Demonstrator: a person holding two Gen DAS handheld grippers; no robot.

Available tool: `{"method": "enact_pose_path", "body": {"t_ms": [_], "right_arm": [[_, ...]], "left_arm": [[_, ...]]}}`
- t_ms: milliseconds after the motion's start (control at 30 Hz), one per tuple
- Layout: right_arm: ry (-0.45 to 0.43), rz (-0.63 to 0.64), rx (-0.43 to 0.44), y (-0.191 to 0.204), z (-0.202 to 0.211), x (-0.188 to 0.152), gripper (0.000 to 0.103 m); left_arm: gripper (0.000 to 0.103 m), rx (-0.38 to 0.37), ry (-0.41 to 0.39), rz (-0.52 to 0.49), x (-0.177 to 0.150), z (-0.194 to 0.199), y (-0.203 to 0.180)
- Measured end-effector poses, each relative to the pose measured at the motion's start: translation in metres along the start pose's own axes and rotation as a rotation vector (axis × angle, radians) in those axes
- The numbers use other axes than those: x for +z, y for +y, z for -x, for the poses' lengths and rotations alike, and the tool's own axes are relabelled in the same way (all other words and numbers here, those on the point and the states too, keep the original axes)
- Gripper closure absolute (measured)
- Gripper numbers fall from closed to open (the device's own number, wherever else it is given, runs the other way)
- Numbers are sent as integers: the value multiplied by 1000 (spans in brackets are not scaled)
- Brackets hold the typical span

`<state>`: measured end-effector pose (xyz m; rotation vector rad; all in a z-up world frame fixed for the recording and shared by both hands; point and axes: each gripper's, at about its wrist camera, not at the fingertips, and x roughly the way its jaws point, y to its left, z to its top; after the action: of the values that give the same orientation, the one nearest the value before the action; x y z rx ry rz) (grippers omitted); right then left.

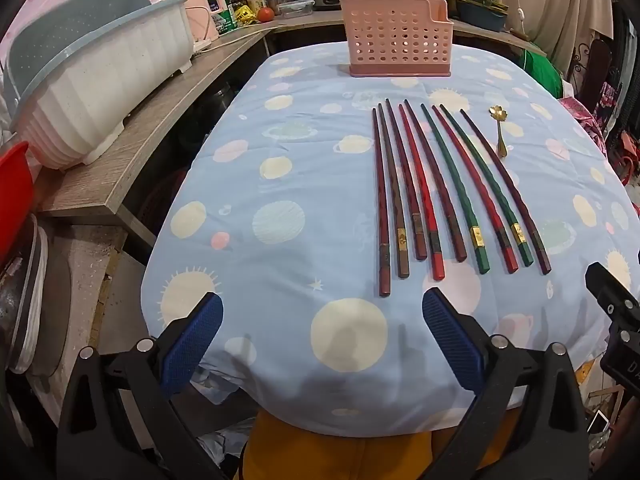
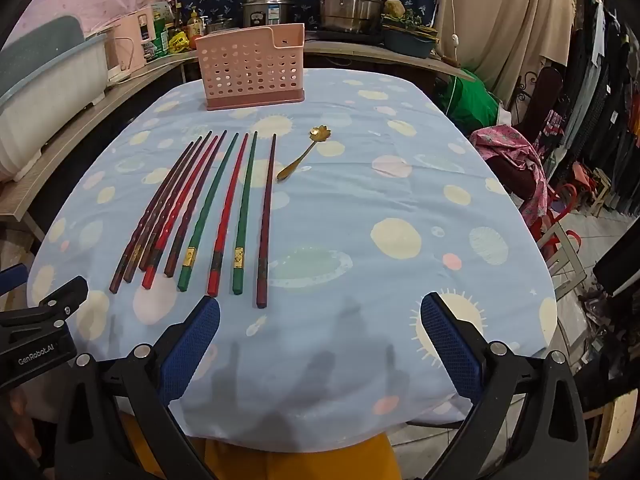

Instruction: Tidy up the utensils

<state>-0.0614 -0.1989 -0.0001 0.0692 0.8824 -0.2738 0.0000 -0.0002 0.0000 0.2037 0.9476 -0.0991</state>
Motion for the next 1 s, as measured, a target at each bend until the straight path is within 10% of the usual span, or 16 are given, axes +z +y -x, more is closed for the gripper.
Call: {"method": "enact_pose_path", "body": {"t_ms": [1000], "right_arm": [[0,-2,3,0,0,1,7]], "left_arm": [[8,2,6,-2,-9,2,4]]}}
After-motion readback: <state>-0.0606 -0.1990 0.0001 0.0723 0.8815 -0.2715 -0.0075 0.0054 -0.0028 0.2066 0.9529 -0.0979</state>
